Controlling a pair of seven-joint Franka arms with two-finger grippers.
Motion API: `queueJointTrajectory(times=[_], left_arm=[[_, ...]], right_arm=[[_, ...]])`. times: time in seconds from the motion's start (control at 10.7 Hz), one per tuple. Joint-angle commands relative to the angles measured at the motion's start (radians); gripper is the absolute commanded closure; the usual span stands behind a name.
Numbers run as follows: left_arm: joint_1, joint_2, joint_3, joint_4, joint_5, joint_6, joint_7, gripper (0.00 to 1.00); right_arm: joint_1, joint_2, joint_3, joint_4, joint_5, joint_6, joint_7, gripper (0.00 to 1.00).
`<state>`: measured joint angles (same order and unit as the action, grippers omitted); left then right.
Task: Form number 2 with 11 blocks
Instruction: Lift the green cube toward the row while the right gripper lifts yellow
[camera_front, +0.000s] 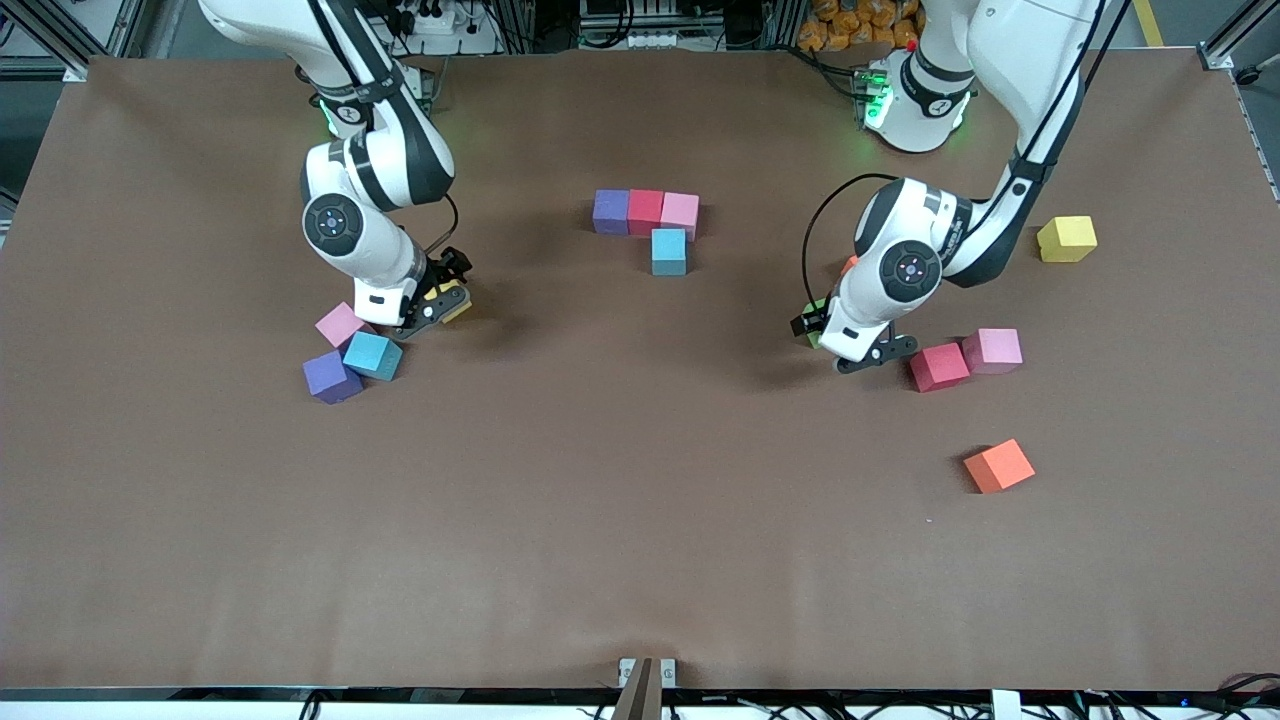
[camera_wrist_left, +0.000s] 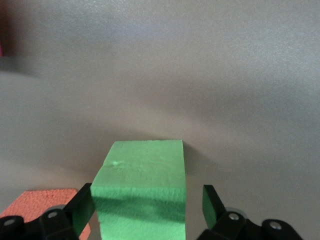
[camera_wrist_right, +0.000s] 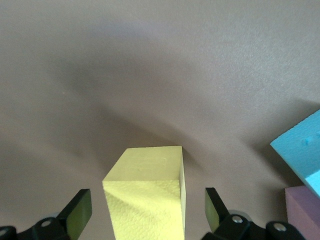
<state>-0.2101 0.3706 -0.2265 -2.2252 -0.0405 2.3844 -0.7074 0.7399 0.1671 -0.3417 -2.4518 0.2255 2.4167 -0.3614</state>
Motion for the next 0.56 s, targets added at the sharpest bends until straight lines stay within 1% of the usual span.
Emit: queueJointTrajectory(times=[0.0,0.09,0.19,0.37,0.47], left_arm=[[-0.005,0.031,-0.002,0.029,-0.006,0.018,-0.009,0.51],[-0.008,0.030,-0.002,0.039,-0.004,0.018,0.002,0.64],[-0.020,0.036,-0.002,0.068,-0.004,0.018,0.005,0.74],[-0.101,0.045,-0.001,0.140,-0.004,0.003,-0.006,0.74],[-0.123,0.050,-0.001,0.182,-0.005,-0.008,-0.007,0.74]], right_arm=[[0.015,0.028,-0.011,-0.030,-0.017,0.068,-0.001,0.00],[0.016,0.043,-0.011,-0.044,-0.011,0.106,0.001,0.00],[0.018,0.054,-0.010,-0.049,-0.006,0.123,0.001,0.00],[0.018,0.060,-0.010,-0.049,-0.006,0.124,0.006,0.00],[0.019,0.061,-0.010,-0.049,-0.006,0.124,0.006,0.11]])
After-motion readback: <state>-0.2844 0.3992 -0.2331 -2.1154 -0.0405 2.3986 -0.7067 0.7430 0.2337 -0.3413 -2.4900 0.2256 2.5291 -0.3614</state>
